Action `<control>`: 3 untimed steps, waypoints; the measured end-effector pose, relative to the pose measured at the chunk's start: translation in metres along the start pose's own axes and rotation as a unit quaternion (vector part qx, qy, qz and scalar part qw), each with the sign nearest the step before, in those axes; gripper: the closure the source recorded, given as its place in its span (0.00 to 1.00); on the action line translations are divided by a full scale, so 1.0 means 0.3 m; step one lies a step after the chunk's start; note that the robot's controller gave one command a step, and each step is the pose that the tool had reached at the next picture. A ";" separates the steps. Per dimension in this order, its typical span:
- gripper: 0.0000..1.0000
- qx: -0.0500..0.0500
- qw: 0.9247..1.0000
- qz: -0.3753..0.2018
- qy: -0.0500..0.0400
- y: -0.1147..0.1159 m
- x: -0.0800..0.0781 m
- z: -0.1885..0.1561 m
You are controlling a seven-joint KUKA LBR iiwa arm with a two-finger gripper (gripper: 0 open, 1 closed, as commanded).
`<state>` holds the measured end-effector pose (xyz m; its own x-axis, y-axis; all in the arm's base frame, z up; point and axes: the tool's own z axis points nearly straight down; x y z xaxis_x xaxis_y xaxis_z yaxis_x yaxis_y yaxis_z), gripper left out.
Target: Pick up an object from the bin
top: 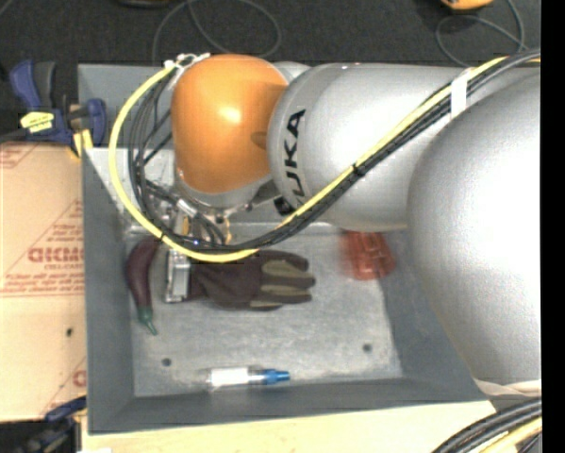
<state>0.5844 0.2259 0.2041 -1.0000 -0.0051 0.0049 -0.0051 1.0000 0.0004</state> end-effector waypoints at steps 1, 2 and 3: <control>0.00 -0.001 1.000 0.002 -0.004 -0.005 -0.006 -0.018; 0.00 0.000 0.999 -0.041 -0.005 -0.141 0.003 0.194; 0.00 0.000 0.999 -0.043 -0.003 -0.308 -0.026 0.227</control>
Offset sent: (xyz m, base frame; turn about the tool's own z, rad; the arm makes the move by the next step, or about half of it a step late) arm -0.0064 -0.0887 -0.1341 -0.1754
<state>0.5924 0.1335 0.1359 -0.9958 -0.0911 -0.0001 -0.0911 0.9958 0.0006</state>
